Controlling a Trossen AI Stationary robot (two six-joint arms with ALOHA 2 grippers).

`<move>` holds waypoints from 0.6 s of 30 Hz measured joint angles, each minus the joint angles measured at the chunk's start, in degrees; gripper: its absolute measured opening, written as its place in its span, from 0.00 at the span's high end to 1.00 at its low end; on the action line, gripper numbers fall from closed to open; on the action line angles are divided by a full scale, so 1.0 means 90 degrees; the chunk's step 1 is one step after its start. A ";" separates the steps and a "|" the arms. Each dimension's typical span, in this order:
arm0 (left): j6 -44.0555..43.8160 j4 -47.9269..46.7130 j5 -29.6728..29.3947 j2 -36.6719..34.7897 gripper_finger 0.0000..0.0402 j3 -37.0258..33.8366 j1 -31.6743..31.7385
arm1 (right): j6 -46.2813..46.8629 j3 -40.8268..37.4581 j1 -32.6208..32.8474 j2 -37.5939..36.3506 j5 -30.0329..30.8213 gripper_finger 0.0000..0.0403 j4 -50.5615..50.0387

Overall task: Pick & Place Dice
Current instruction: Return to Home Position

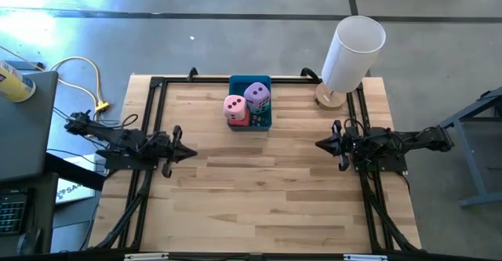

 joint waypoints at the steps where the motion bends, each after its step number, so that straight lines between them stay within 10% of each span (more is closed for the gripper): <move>1: 0.0005 0.0000 0.0000 0.0007 1.00 0.0000 0.0000 | 0.0000 0.0000 0.0000 0.0000 0.0000 0.99 0.0000; 18: 0.0202 0.0015 0.0005 0.0036 1.00 -0.0005 0.0000 | 0.0000 0.0000 0.0000 0.0000 -0.0002 0.99 0.0005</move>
